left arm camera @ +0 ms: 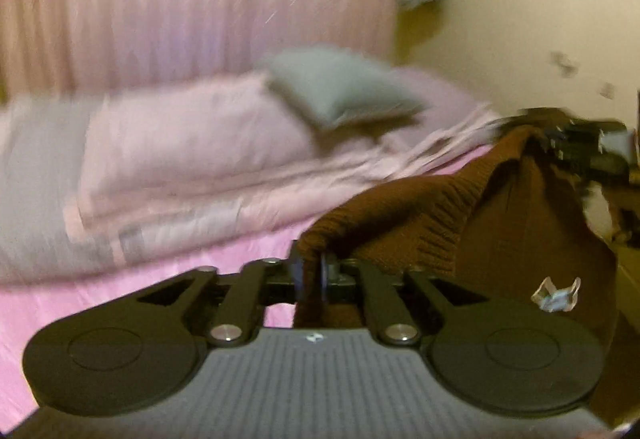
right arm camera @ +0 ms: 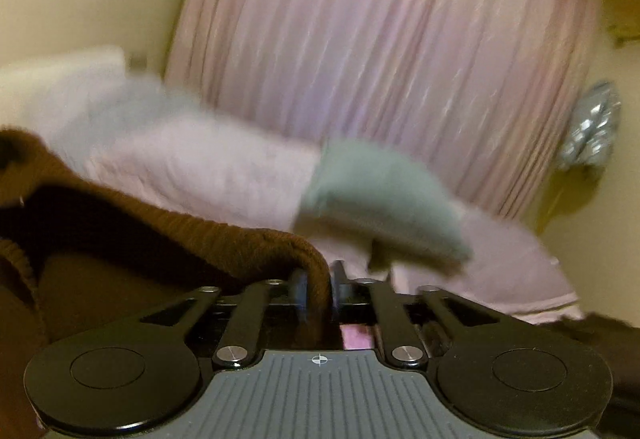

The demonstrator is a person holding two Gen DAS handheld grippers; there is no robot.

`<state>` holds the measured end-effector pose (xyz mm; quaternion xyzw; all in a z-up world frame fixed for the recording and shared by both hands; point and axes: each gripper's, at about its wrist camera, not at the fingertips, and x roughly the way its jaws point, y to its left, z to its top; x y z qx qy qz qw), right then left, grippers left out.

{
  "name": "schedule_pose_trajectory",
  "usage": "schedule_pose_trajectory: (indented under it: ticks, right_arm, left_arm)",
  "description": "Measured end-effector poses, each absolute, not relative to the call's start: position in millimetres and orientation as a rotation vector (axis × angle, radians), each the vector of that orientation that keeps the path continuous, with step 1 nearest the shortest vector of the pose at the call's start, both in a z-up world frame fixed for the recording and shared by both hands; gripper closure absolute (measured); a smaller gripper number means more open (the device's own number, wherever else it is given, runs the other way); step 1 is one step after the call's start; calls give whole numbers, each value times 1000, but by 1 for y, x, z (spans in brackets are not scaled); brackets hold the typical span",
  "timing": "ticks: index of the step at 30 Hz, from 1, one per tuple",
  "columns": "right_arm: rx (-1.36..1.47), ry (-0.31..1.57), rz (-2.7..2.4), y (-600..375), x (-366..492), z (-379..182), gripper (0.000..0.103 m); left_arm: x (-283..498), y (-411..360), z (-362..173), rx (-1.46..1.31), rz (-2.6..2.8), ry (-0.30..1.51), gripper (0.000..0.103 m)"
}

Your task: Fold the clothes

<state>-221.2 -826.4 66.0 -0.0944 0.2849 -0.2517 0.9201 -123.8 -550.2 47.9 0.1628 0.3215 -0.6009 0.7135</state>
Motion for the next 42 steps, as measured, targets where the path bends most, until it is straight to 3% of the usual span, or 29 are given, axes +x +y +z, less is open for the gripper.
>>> schedule_pose_trajectory:
  ticks: [1,4,7,10,15,20,26,28,29,30,31,32,33,42]
  right_arm:
    - [-202,613,-526,-846,-202,35,17]
    - [-25,713,-498,-892,-170,-41,17]
    - [124,773,-463,-897,-179,-90,17]
    - [284,854,-434,-883,-220,-124,17]
    - [429,953,-448,-836,-308,-142,17]
    - [490,1039,-490,-767,-382,-148,17]
    - [568,1023,-489,-696,-410,-166,17]
    - [648,982,-539,-694,-412,-176,17]
    - [698,960,-576,-696,-413,-183,17]
    - [757,934,-617,-700,-416,-188,25]
    - [789,928,-644,-705,-418,-190,53]
    - [819,923,-671,-710,-421,-191,70]
    - [850,917,-697,-715,-423,-192,95]
    - [603,960,-745,-747,-467,-91,99]
  left_arm:
    - [-112,-572,15,353,-1283,770,75]
    - [-93,-598,-61,364,-1151,912,74]
    - [-100,-572,-108,425,-1116,998,73]
    - [-126,-518,-136,490,-1079,1108,72]
    - [-184,-427,-158,596,-1113,1215,61]
    - [-239,-369,-165,739,-1266,1117,58]
    - [-256,-380,-199,761,-1321,1005,58]
    - [-254,-388,-204,747,-1324,963,61]
    - [-252,-392,-206,741,-1325,945,71]
    - [-250,-395,-206,746,-1328,929,96]
    - [-249,-397,-205,767,-1329,910,97]
    - [-249,-398,-203,787,-1330,886,97]
    - [-250,-396,-197,807,-1339,861,98]
    - [-299,-346,-112,1045,-1533,701,99]
